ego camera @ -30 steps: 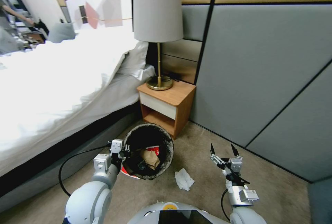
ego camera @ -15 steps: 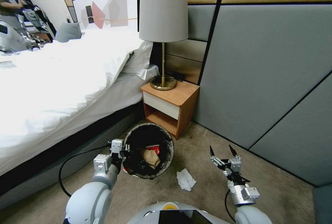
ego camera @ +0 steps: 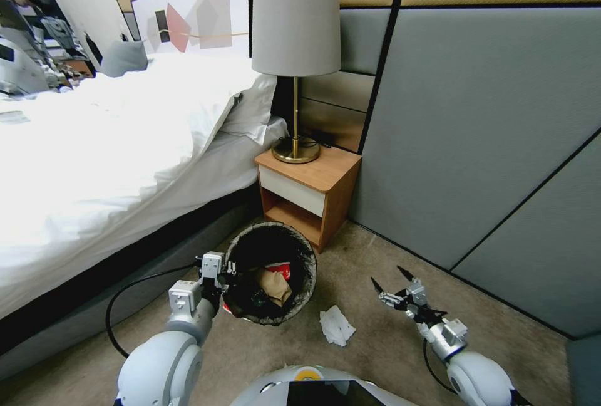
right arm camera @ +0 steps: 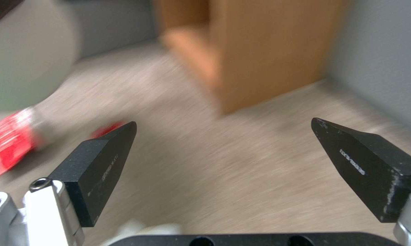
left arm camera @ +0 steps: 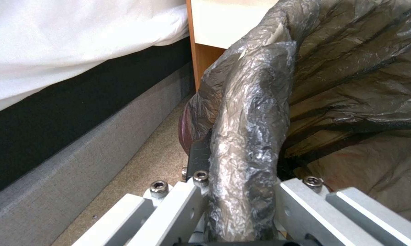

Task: Pick up the trash bin, then pick up the garbage from the floor and place it into the trash bin.

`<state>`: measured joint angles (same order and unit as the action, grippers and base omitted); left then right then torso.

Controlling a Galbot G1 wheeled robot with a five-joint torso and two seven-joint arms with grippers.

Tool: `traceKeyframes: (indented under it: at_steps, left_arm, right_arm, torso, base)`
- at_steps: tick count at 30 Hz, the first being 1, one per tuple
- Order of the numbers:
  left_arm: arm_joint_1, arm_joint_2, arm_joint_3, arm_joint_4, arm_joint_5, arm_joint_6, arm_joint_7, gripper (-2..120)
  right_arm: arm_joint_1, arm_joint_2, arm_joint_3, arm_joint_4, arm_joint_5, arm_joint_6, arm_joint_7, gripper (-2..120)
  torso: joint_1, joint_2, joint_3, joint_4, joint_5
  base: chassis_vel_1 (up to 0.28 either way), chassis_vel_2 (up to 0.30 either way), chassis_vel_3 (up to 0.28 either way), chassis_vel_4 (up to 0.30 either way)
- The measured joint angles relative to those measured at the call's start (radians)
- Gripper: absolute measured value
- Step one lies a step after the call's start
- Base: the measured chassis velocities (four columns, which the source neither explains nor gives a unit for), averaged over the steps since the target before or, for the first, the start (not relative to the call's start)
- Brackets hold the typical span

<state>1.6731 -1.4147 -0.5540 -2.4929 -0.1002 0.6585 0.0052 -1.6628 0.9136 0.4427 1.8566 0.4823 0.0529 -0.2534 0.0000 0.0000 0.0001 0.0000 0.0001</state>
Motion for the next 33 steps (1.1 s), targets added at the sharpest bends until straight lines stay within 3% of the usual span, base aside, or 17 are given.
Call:
traceKeyframes:
  at_steps: [6, 12, 23, 33]
  left_arm:
    - [-0.005, 0.001, 0.001, -0.002, 0.000, 0.002, 0.000, 1]
    - [-0.014, 0.004, 0.012, 0.011, 0.000, 0.003, 0.000, 1]
    - [-0.027, 0.020, 0.024, 0.025, -0.002, 0.004, 0.004, 1]
    - [-0.027, 0.018, 0.028, 0.023, -0.002, 0.004, 0.005, 1]
  right_arm:
    - [0.094, -0.010, -0.086, -0.073, -0.045, -0.045, -0.092, 100]
    - [0.140, -0.003, -0.109, -0.131, -0.111, -0.097, -0.179, 100]
    - [0.175, 0.044, -0.180, -0.192, -0.170, -0.237, -0.131, 100]
    - [0.212, 0.067, -0.218, -0.260, -0.221, -0.252, -0.129, 100]
  torso:
    - [0.000, 0.000, 0.000, 0.0001, -0.0001]
    - [0.000, 0.000, 0.000, 0.0000, -0.0001]
    - [0.000, 0.000, 0.000, 0.0000, -0.0004]
    - [0.000, 0.000, 0.000, 0.0000, -0.0002]
  base:
    - [0.000, 0.000, 0.000, 0.000]
    - [0.000, 0.000, 0.000, 0.000]
    - [0.000, 0.000, 0.000, 0.000]
    - [0.000, 0.000, 0.000, 0.000]
